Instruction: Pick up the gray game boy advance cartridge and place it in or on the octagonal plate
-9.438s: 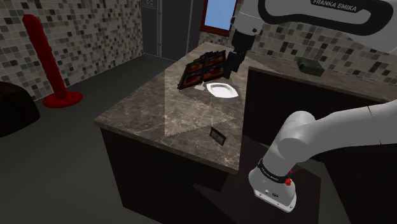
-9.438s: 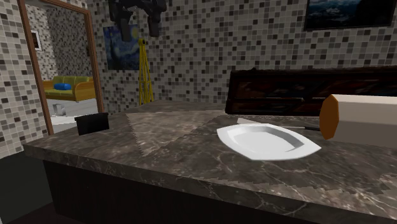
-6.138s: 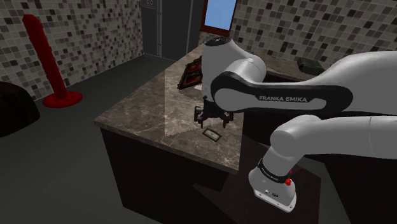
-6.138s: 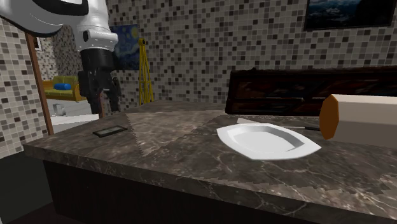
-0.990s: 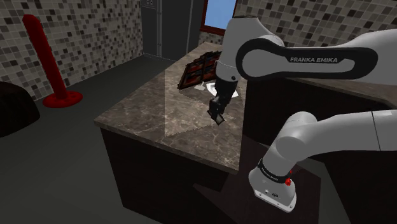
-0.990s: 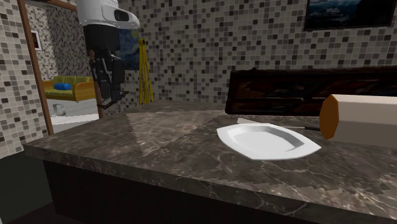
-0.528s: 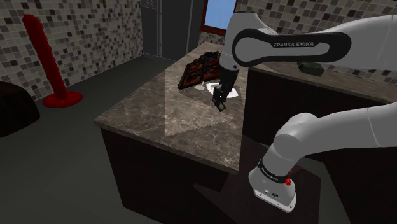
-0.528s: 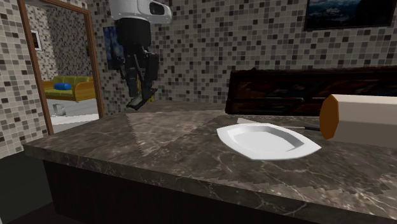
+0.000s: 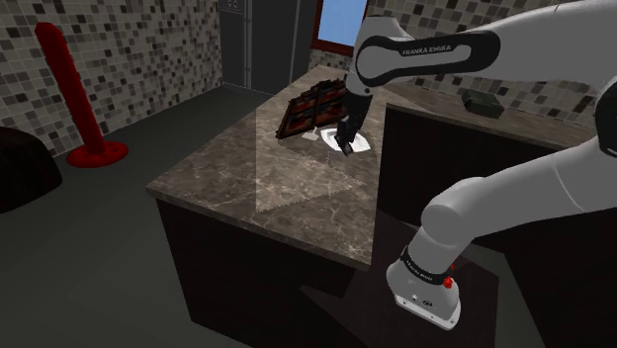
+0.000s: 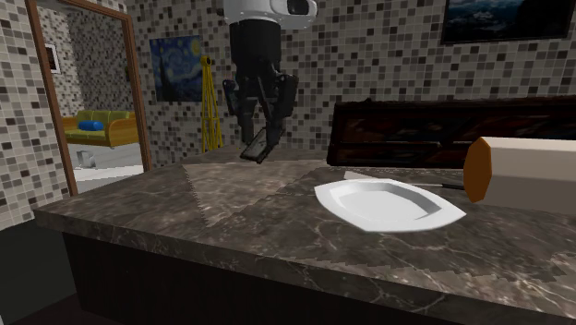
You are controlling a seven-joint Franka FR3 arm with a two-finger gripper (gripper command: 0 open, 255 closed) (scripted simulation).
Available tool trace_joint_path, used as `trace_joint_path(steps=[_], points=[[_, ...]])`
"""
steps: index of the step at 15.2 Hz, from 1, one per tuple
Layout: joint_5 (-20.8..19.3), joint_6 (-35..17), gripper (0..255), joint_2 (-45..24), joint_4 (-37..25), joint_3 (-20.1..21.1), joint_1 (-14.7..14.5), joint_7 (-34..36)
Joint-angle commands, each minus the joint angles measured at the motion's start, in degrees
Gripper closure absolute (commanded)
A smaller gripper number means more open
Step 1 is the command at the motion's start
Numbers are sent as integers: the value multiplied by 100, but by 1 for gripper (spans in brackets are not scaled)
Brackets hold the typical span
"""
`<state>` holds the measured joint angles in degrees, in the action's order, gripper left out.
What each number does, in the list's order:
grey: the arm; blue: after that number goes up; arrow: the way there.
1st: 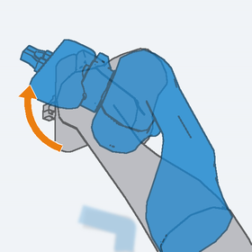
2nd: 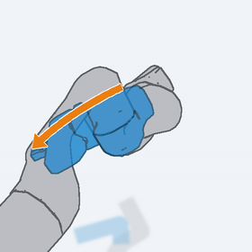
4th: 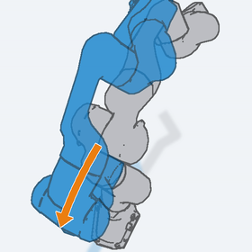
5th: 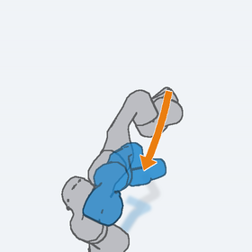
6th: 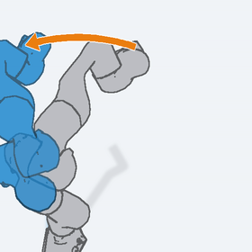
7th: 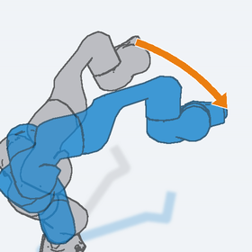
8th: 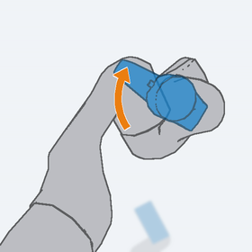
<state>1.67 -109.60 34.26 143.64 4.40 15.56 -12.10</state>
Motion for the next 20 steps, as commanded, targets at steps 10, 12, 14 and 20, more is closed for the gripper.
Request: trace_joint_path(steps=[10, 12, 14, 20], points=[[-388, -245, 255, -1834, -1604, -862, 520, -1156], [-389, -233, 255, -2187, -1973, -991, 589, -1358], [-375, -212, 255, -2464, -2274, -1082, 643, -1513], [-370, -675, 255, -2576, -1923, -1091, 648, -1514]])
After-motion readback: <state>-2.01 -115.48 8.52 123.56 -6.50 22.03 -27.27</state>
